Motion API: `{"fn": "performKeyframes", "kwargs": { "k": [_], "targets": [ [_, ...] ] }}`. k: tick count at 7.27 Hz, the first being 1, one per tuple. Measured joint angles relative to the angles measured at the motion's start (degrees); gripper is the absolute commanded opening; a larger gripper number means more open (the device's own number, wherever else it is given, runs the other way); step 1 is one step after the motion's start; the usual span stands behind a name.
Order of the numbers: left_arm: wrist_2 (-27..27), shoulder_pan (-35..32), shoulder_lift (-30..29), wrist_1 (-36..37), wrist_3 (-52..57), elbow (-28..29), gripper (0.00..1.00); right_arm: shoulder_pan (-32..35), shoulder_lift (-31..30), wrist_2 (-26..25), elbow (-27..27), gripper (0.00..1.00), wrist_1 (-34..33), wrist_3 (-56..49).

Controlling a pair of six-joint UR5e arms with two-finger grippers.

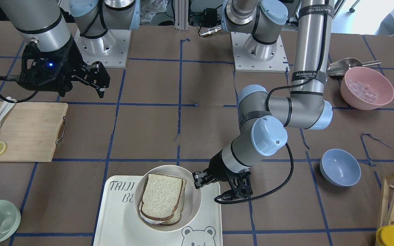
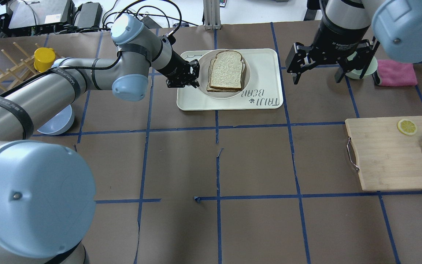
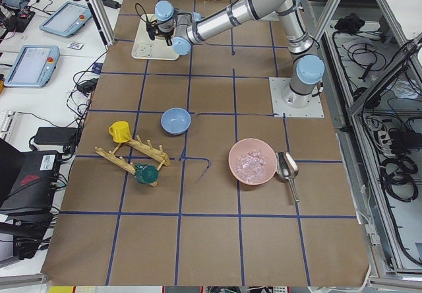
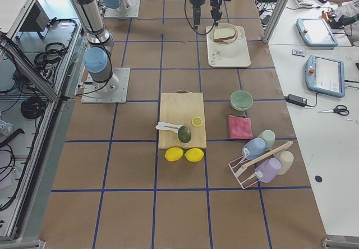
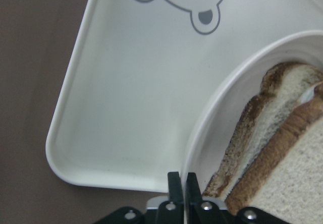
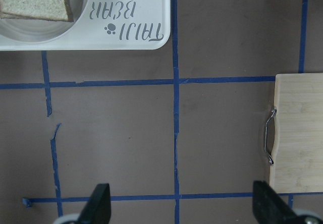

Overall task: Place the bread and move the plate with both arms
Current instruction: 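Slide the plate with the left gripper onto the white bear tray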

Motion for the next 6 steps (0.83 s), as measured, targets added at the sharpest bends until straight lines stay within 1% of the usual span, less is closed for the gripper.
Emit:
{"fn": "performKeyframes", "kwargs": {
  "k": [2, 6],
  "targets": [
    [-0.17, 0.13, -2.36, -0.41, -0.08, 1.67, 0.0, 0.0, 0.03, -0.05, 0.11, 1.0, 0.03, 0.01],
    [-0.54, 0.21, -4.37, -0.49, -2.53, 3.28, 0.0, 0.0, 0.06, -0.06, 0.18, 1.0, 0.01, 0.01]
  ]
}}
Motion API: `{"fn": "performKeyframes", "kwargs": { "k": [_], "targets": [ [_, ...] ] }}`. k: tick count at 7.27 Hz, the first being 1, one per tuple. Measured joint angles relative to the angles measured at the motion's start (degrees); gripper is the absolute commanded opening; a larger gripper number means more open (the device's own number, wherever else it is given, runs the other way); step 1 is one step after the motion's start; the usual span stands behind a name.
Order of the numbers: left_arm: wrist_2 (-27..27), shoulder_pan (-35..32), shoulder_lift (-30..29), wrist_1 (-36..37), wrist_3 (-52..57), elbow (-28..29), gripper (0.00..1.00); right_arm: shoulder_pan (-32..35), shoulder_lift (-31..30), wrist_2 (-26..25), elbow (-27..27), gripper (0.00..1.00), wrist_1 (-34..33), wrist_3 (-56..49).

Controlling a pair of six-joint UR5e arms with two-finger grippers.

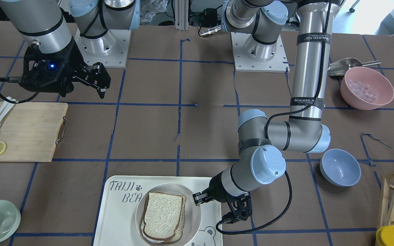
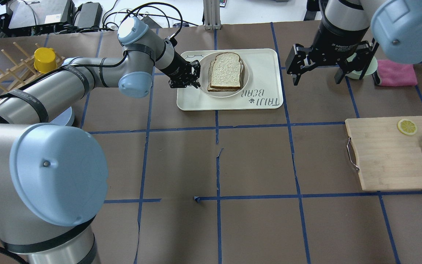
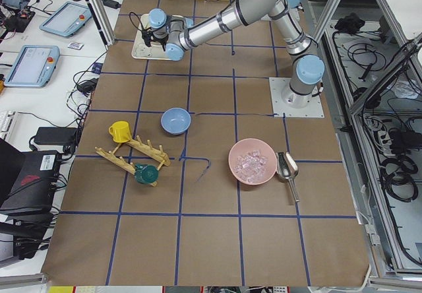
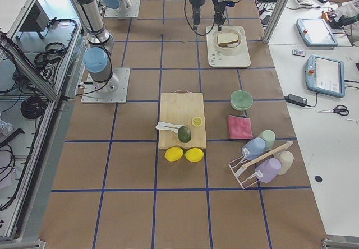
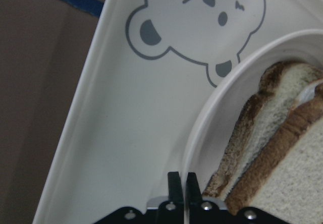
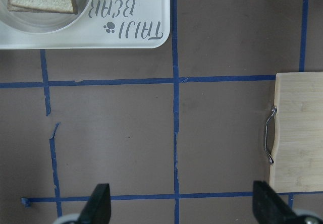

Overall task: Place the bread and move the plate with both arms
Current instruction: 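Slide the plate with the left gripper onto the white bear tray, then open the left gripper and release the plate rim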

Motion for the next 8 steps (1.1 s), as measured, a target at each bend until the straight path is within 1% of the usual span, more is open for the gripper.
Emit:
{"fn": "performKeyframes", "kwargs": {
  "k": [1, 2, 3, 6, 8],
  "targets": [
    [0.1, 0.0, -0.38, -0.01, -0.53, 0.18, 0.13, 0.0, -0.02, 0.0, 0.0, 1.0, 0.01, 0.0],
    [0.26, 0.0, -0.66, -0.01, -0.71, 0.2, 0.94, 0.0, -0.01, 0.0, 0.0, 1.0, -0.01, 0.0],
    [0.38, 0.0, -0.78, -0.01, -0.56, 0.02, 1.0, 0.0, -0.01, 0.0, 0.0, 1.0, -0.03, 0.0],
    [0.86, -0.17, 1.1, -1.12, 0.04, -0.63, 1.0, 0.0, 0.01, 0.02, 0.01, 1.0, -0.02, -0.05],
    [2.58, -0.92, 5.92, -4.86, 0.1, -1.61, 1.0, -0.01, 0.0, 0.12, 0.09, 1.0, -0.02, -0.08]
  ]
}}
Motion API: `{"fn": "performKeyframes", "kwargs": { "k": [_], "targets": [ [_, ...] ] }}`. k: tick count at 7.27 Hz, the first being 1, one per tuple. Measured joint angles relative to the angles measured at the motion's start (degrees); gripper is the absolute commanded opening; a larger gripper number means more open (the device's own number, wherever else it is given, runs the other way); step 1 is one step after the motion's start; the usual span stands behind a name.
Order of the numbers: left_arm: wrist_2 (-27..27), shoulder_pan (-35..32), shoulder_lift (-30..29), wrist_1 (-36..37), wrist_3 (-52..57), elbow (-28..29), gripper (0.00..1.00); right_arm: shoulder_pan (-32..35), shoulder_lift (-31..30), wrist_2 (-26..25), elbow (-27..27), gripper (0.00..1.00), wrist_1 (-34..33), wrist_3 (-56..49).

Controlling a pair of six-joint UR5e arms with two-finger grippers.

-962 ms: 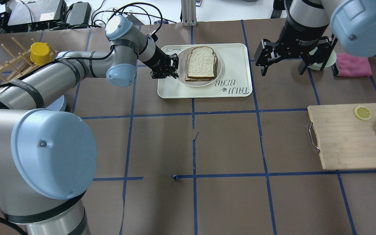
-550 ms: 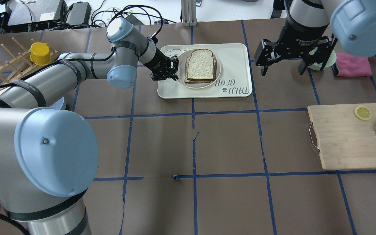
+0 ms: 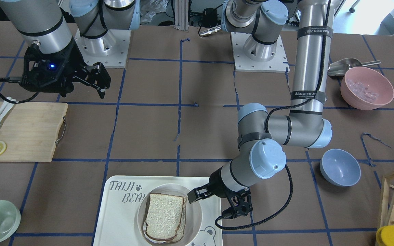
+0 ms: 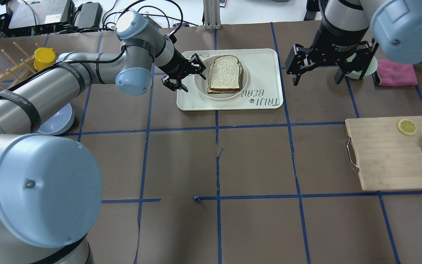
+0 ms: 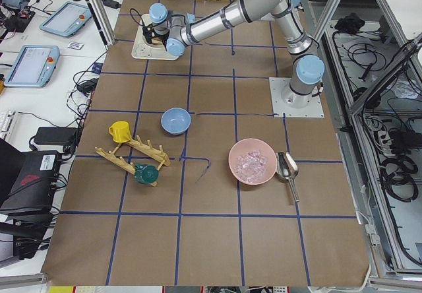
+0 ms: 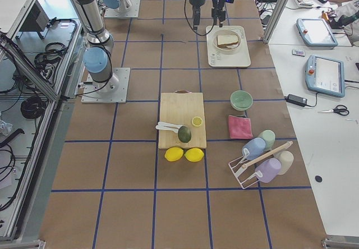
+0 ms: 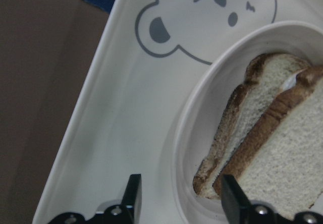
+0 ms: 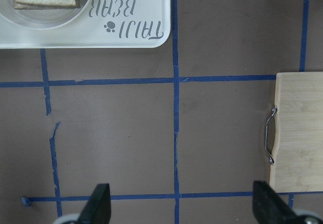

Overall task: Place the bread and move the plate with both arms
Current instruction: 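Open the left gripper and release the plate rim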

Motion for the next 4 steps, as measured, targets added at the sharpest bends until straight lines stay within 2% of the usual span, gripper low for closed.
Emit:
{"fn": "performKeyframes", "kwargs": {
  "k": [4],
  "targets": [
    [1.42, -0.16, 19.66, -7.07, 0.46, -10.59, 1.0, -0.1, -0.4, 0.09, -0.04, 1.0, 0.56, -0.06]
  ]
}}
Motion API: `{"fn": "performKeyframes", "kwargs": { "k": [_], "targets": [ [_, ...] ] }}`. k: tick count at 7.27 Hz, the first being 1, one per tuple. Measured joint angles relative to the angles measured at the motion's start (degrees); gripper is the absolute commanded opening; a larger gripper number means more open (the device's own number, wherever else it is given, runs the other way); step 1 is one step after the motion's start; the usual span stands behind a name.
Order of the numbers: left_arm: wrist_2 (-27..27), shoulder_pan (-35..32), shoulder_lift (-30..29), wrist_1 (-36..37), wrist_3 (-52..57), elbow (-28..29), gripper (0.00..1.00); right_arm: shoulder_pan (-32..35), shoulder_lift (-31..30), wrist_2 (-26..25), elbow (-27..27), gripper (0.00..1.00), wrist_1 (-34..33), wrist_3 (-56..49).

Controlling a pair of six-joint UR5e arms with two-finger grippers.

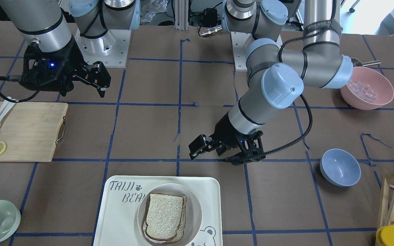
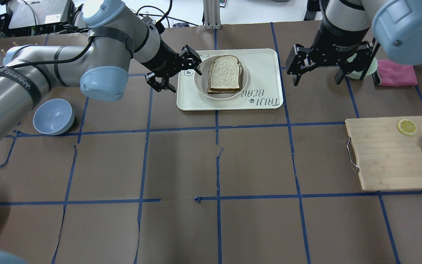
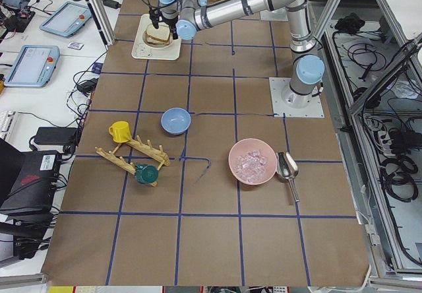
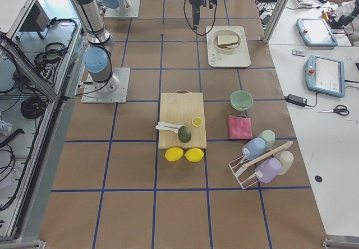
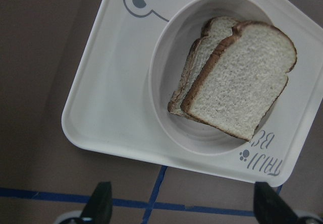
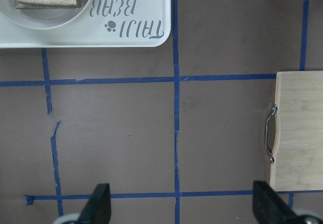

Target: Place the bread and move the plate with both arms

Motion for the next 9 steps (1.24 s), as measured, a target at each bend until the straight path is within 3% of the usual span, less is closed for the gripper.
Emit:
{"fn": "performKeyframes", "kwargs": {
  "k": [2, 4, 6, 9],
  "targets": [
    [7.17, -0.17, 10.04, -11.41, 4.49, -2.46, 1.0, -0.05, -0.09, -0.06, -0.35, 1.0, 1.67, -0.03],
    [14.37, -0.16, 15.75, -17.87, 11.04, -2.46, 1.0, -0.06, -0.11, -0.06, -0.52, 1.0, 2.27, 0.0],
    [19.97, 0.21, 15.84, -22.57, 16.82, 1.91, 1.0, -0.02, -0.11, -0.09, -0.56, 1.0, 2.39, 0.01],
    [21.82, 0.77, 13.17, -27.43, 23.08, 9.11, 1.0, 0.02, -0.11, -0.04, -0.57, 1.0, 2.41, 0.01]
  ]
}}
